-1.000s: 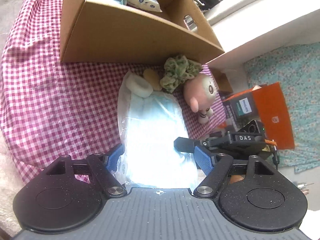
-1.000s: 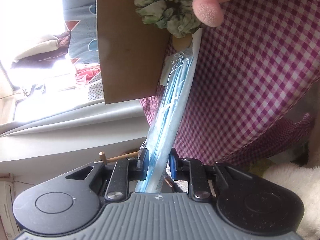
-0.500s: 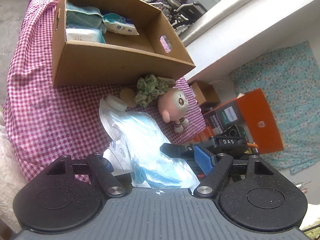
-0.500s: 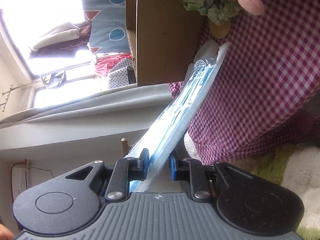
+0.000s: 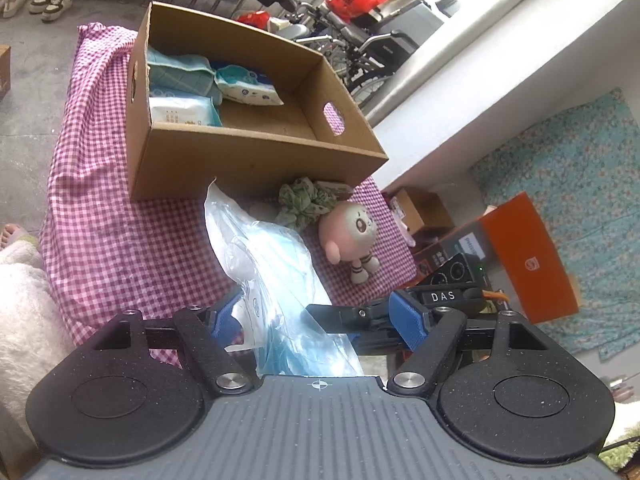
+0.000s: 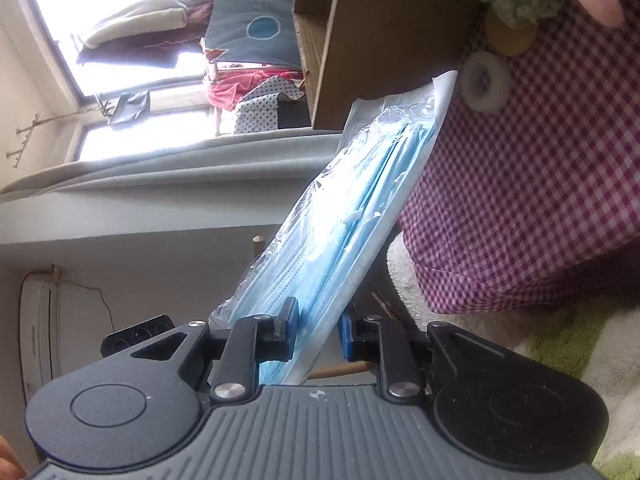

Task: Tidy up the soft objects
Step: 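Carry the face-mask pack with the right gripper over the cardboard box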

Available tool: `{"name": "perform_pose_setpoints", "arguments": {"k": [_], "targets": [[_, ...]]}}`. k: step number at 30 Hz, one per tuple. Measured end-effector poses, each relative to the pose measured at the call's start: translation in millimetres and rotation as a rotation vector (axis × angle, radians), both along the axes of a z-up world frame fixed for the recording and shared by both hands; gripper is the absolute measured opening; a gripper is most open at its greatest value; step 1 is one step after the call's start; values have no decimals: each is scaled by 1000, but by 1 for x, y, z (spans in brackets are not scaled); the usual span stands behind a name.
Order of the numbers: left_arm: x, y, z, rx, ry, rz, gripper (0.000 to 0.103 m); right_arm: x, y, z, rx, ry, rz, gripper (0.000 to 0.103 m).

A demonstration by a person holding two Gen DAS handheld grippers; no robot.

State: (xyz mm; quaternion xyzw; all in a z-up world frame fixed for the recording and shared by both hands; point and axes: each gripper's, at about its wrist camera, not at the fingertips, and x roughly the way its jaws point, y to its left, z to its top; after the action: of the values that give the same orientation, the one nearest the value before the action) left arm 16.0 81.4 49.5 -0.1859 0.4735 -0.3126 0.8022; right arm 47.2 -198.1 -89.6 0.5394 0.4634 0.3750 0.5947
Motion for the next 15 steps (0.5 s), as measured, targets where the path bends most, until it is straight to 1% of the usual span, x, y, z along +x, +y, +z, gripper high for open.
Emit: {"name": "perform_pose_setpoints", "arguments": {"k": [5, 9, 11, 13, 15], "targets": [[-3, -4, 23, 1, -86, 30, 76, 22, -4, 54, -109, -197, 20, 23], [10, -16, 42, -23, -168, 37, 76, 47, -17, 100, -212, -356, 8, 23], [25, -26, 49, -43, -203, 37, 77, 63, -26, 119, -259, -407, -4, 23], [44, -37, 53, -56, -220, 33, 77, 84, -39, 135, -310, -449, -14, 23], [65, -50, 54, -62, -229, 26, 77, 105, -54, 142, -350, -462, -19, 23]]}}
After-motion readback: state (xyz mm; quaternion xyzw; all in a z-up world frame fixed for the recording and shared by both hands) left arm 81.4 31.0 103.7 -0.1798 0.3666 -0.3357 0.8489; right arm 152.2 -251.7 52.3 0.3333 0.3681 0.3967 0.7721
